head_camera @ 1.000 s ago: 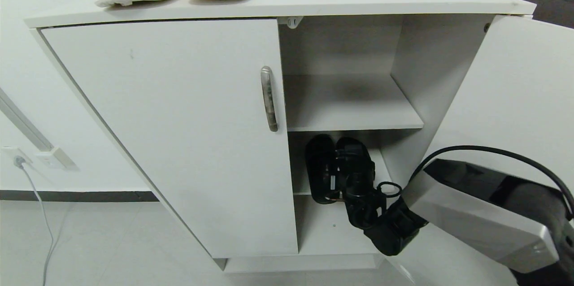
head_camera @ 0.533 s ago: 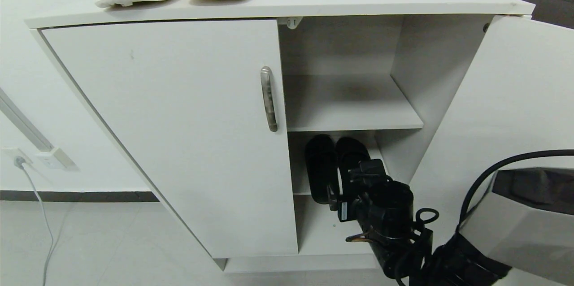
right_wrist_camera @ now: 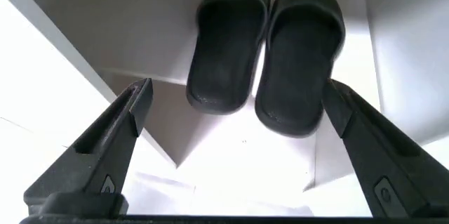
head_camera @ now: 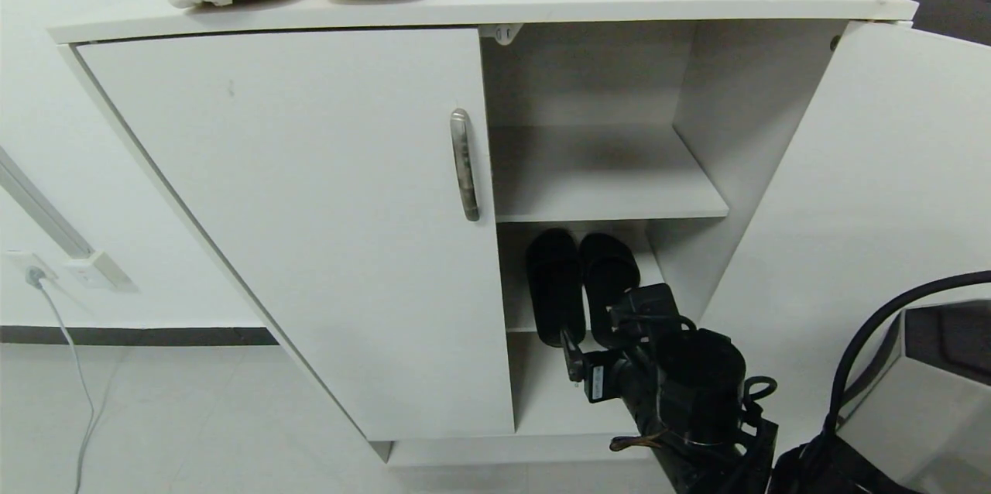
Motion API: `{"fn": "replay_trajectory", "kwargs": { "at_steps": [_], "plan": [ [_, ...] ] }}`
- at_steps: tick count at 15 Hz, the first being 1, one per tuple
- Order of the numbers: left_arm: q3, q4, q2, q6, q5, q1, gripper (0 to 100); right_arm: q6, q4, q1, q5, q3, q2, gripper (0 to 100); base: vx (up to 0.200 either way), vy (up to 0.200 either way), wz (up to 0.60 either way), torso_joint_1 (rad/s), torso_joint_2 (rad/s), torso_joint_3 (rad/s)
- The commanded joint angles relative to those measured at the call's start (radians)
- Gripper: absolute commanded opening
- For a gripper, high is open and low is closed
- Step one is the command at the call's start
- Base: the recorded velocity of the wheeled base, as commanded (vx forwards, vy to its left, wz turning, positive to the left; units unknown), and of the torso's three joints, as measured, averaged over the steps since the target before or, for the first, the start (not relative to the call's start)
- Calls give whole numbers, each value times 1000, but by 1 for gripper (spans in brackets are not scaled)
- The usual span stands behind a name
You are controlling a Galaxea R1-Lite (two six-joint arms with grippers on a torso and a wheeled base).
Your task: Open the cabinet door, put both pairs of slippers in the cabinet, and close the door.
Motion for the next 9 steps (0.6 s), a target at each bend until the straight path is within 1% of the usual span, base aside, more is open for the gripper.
{"fn": "replay_trajectory", "kwargs": {
  "at_steps": [1, 5, 7, 9],
  "plan": [
    [0, 0, 0, 0, 0, 0, 0, 0, -1, 2, 0, 1, -2, 100, -200, 0, 0, 2, -2, 7],
    [0, 0, 0, 0, 0, 0, 0, 0, -4, -5, 20, 24, -18, 100, -200, 0, 0, 0, 4, 7],
    [0, 0, 0, 0, 0, 0, 0, 1, -13, -7, 34, 60, -59, 100, 0, 0, 0, 0, 0, 0],
    [0, 0, 0, 0, 0, 0, 0, 5, -13, -7, 67, 70, -55, 100, 0, 0, 0, 0, 0, 0]
  ]
}}
